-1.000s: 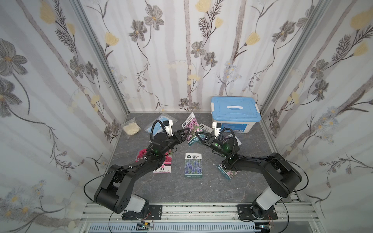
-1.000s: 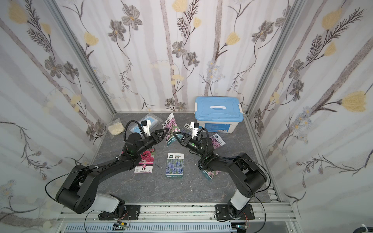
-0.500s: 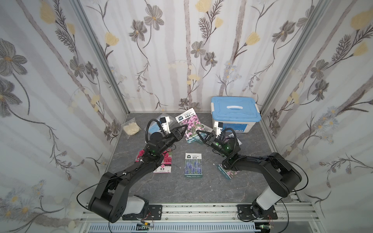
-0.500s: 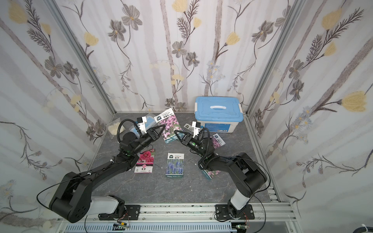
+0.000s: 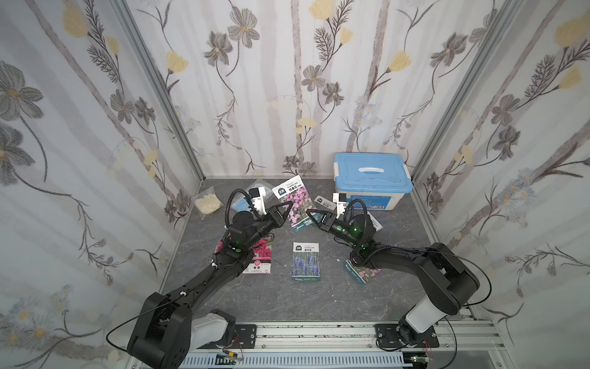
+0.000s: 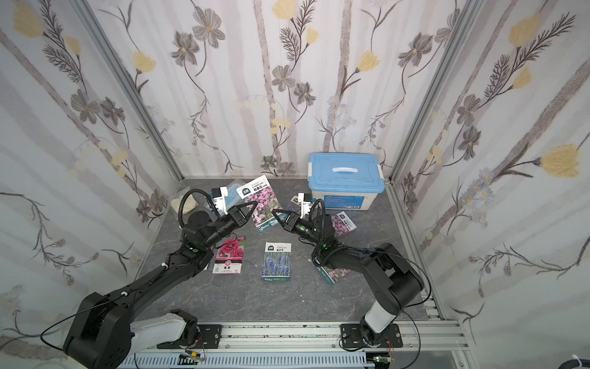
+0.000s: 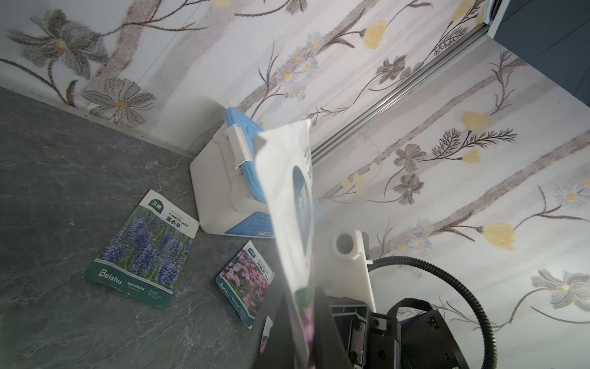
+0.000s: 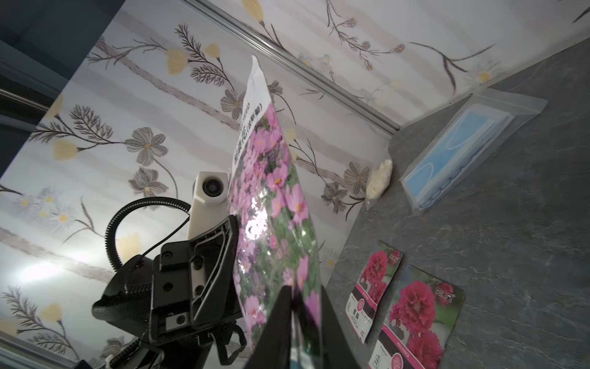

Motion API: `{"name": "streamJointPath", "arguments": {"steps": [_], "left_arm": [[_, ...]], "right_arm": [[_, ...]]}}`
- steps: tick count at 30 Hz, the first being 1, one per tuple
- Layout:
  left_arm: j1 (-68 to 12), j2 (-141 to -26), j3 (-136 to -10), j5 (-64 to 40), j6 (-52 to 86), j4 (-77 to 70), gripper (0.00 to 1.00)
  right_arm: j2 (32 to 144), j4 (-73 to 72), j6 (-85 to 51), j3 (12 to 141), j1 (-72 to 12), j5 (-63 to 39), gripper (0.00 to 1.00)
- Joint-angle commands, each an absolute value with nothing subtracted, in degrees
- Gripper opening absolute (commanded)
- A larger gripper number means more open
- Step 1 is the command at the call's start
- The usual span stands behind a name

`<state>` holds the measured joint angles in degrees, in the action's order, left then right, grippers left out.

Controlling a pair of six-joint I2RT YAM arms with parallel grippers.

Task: Arrange the seed packets in a row
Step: Pick up the seed packet from the center of the board, then move the seed packet to the center of the board.

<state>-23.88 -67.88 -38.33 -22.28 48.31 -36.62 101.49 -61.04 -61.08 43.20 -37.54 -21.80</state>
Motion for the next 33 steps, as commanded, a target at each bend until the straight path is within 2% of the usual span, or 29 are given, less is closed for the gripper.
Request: {"name": "streamJointPath", "arguments": {"steps": [1,3,4,5,11,17,23,27,33], "left_arm": [[-22.3,-65.8,-40.5,-20.2,43.7,-25.0,0.0],[-20.1,-64.6,-42.1,-20.1,42.2,-17.0,0.0],[-19.0,-64.0,-42.5,-20.4,41.2,-13.5,0.0],[-18.2,-63.3,-43.2,-19.7,40.0,-9.3,0.0],[-13.4,-61.2,-46.5,-15.0,33.3,12.5,0.0],[-11.3,-60.8,-46.9,-11.2,31.7,21.5,0.0],[-11.3,-62.7,-47.3,-10.1,31.6,23.9,0.0],[-11.5,-64.3,-48.1,-11.3,31.0,23.7,0.0],[-13.3,-67.4,-48.7,-14.3,30.5,21.4,0.0]], "right_arm": [[97.7,-43.4,-47.1,45.1,-38.2,-14.7,0.71],[95.8,-36.2,-42.2,44.9,-38.4,-11.5,0.85],[95.2,-33.3,-40.2,44.7,-38.4,-10.7,0.98],[94.9,-30.9,-38.8,44.7,-38.5,-10.2,0.99],[98.2,-24.0,-35.6,45.1,-40.9,-12.6,0.99],[106.5,-26.6,-38.0,47.5,-45.9,-20.2,0.99],[112.4,-30.5,-41.3,46.7,-48.4,-24.6,1.0],[113.2,-28.1,-40.7,45.8,-49.3,-22.2,0.99],[110.9,-15.3,-37.2,45.2,-49.2,-10.2,0.99]]}}
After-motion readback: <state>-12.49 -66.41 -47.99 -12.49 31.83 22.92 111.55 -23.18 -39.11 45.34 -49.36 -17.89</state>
